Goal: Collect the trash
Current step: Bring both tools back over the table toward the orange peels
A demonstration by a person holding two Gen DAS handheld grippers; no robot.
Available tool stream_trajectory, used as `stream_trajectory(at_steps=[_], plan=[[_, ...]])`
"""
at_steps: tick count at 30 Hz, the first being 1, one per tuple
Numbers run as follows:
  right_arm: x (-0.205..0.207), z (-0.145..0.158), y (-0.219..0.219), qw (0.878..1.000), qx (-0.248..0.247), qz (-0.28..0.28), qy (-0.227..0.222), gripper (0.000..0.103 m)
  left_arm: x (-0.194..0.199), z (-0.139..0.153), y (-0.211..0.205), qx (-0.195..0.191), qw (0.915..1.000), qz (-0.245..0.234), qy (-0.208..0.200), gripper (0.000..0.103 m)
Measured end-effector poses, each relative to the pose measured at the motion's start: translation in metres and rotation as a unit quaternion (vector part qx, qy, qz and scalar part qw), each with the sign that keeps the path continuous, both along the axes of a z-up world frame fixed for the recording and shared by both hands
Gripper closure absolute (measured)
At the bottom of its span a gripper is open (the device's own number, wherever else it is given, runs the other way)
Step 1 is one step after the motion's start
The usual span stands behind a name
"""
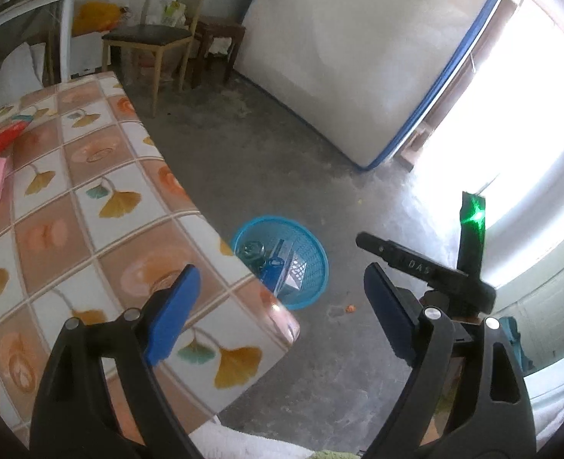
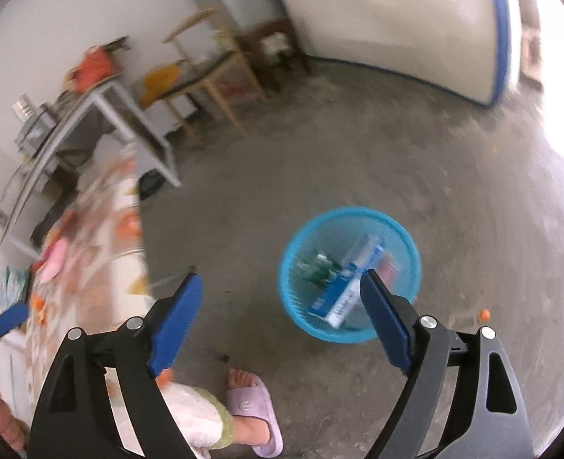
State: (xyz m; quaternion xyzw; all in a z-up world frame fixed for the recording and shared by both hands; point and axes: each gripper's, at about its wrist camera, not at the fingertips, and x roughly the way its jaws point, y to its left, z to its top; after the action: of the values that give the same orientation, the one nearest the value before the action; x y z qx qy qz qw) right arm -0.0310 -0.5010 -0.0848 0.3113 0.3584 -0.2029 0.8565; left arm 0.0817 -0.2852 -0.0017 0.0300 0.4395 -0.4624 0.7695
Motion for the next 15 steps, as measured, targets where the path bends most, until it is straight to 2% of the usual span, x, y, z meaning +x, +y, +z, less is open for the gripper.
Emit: stream_trajectory(at_steps=[5,10,15], plan=[[0.03,0.054,0.048,0.996,-0.05,0.067,-0.022,0.012,0.003,0.01,0.042,-0.021,0.9988,0.039,-0.022,0.017],[0.065,0.078,0.093,0.988,-0.086,0.129,-0.011,0.009,0.009,0.017,0.087,-0.009,0.9935,0.1,-0.055,0.013],[0.101,0.09,0.141,0.976,-0.116,0.182,0.006,0.007,0.023,0.015,0.136,-0.012,0.9849,0.165,-0.05,0.009]])
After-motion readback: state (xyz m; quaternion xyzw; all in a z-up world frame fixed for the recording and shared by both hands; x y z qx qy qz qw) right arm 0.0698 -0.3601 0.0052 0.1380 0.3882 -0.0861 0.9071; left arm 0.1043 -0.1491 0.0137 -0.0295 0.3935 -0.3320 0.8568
